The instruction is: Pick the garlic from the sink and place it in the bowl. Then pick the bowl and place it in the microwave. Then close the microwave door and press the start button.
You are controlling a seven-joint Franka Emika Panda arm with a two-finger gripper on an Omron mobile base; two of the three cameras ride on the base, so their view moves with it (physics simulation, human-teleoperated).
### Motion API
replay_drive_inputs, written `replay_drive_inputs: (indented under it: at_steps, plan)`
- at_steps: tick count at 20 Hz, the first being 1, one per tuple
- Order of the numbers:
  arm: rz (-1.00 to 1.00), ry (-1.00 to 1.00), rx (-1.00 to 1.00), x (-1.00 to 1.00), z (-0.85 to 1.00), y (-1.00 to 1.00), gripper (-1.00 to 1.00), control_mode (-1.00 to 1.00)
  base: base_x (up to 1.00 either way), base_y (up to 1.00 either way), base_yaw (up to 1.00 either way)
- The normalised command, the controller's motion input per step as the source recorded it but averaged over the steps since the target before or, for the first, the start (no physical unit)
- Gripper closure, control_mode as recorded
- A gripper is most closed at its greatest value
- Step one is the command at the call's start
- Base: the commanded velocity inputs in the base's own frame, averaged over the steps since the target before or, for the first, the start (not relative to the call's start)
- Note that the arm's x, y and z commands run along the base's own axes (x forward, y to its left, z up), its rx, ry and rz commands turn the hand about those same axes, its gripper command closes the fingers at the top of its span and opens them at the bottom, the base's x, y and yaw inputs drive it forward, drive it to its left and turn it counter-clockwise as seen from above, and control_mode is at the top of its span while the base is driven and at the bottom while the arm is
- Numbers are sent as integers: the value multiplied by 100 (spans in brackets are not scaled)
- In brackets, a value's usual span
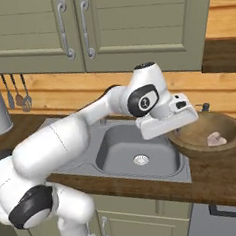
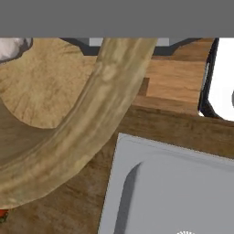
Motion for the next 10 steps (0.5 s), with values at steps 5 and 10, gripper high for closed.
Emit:
replay_drive_inputs:
  at_steps: [5, 10]
  plan:
    - [25, 5, 5, -75, 47, 100, 100, -100, 0, 0, 0]
    - [30, 0, 0, -43, 38, 100, 100, -100, 0, 0, 0]
